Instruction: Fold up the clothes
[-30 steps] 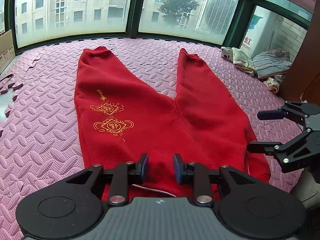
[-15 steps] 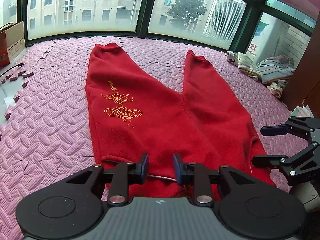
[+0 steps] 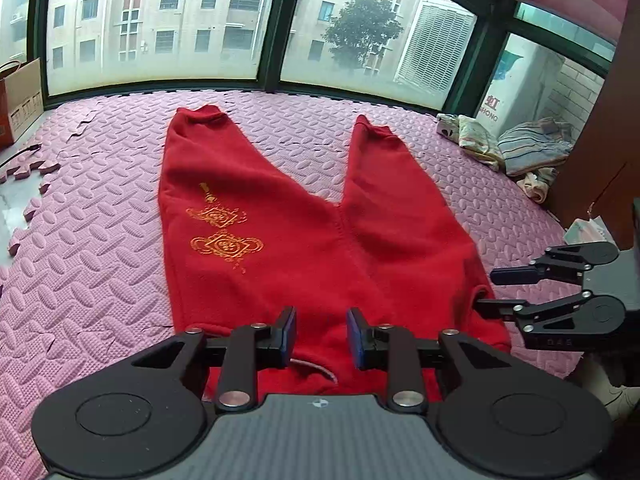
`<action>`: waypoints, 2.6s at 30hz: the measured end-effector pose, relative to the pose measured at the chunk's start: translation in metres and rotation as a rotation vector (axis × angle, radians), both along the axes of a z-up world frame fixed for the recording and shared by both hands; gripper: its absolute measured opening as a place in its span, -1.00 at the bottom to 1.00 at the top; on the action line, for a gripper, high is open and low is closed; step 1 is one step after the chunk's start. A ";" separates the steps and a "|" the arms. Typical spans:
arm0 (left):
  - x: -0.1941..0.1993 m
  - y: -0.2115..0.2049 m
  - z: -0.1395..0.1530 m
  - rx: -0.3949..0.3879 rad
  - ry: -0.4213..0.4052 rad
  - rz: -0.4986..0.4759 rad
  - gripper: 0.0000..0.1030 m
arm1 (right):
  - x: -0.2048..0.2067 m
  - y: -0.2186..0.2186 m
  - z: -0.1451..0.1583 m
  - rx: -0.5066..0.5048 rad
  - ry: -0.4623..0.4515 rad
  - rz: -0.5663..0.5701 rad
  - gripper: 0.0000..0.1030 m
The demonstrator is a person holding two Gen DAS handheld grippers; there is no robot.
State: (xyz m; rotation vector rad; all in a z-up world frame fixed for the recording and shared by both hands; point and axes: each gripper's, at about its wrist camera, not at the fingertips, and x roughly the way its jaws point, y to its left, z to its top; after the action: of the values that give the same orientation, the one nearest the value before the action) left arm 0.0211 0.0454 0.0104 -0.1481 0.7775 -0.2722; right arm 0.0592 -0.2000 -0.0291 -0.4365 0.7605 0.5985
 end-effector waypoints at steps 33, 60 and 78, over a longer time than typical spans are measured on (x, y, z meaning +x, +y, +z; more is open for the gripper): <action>0.046 -0.087 -0.020 0.042 0.059 -0.210 -0.50 | -0.012 -0.038 0.002 0.309 -0.151 -0.063 0.54; 0.043 -0.058 -0.003 0.021 0.032 -0.176 -0.43 | 0.031 -0.002 -0.005 0.155 0.029 -0.029 0.06; 0.177 0.021 -0.029 0.079 0.092 0.099 -0.44 | 0.039 -0.008 -0.007 0.166 0.066 -0.026 0.33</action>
State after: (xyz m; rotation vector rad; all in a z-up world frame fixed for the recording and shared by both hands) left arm 0.1978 0.0668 -0.0185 -0.1244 0.8684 -0.1413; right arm 0.0983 -0.2077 -0.0359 -0.2548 0.7715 0.6487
